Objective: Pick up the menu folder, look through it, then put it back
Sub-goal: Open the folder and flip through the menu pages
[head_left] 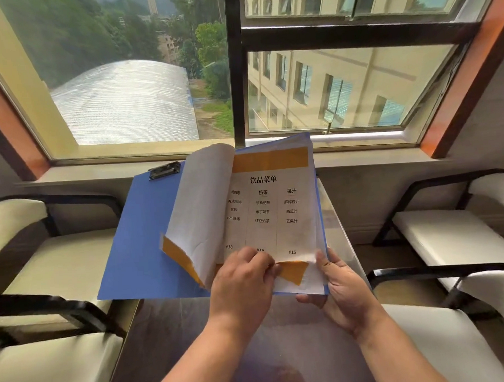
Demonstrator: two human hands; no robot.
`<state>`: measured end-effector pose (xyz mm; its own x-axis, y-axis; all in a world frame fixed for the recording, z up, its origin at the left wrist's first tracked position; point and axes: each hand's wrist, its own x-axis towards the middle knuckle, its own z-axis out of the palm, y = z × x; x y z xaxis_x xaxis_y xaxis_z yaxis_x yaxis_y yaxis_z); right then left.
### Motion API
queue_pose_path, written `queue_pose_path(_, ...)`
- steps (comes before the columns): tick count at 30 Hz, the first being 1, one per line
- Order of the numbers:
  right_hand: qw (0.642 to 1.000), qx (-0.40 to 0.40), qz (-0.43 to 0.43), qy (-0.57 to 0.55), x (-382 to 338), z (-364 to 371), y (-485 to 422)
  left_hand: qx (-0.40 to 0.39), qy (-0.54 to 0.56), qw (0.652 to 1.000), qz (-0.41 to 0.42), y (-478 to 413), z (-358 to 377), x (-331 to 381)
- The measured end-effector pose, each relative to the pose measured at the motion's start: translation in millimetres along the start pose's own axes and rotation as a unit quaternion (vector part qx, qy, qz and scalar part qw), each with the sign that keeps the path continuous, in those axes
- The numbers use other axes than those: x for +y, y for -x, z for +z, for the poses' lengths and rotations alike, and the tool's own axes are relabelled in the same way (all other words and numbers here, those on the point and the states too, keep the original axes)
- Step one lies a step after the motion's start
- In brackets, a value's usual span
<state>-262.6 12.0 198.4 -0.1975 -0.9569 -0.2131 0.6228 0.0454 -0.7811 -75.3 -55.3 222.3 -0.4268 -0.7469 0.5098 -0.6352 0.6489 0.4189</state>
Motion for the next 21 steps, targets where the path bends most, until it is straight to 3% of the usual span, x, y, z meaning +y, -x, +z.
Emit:
queue_pose_path(4, 1.000, 0.024, -0.006, 0.005, -2.5, -7.0, -0.9, 0.058, 0.130, 0.980, -0.135, 0.0, -6.2, -8.6)
queue_pose_path(7, 0.999, 0.040, -0.012, 0.009, -3.5, -10.8, -1.0, 0.135, 0.236, 0.926, -0.260, -0.3, -10.2, -21.0)
queue_pose_path(11, 0.999, 0.047, -0.017, 0.013, -7.2, -10.2, -1.2, 0.223, 0.299, 0.843, -0.387, -1.0, -12.4, -48.9)
queue_pose_path(14, 0.999, 0.050, -0.021, 0.004, -9.2, -10.2, -2.5, 0.240, 0.331, 0.782, -0.470, 0.1, -9.0, -72.4)
queue_pose_path(16, 0.999, 0.049, -0.022, -0.001, -10.0, -8.9, -3.2, 0.250, 0.335, 0.760, -0.498, -0.3, -8.0, -82.7)
queue_pose_path(19, 0.999, 0.049, -0.020, 0.001, -9.6, -7.1, -3.8, 0.304, 0.305, 0.758, -0.490, 0.3, -14.3, -82.9)
queue_pose_path(21, 0.999, 0.046, -0.017, 0.001, -8.4, -6.5, -4.5, 0.314, 0.250, 0.826, -0.397, 4.7, -22.0, -68.0)
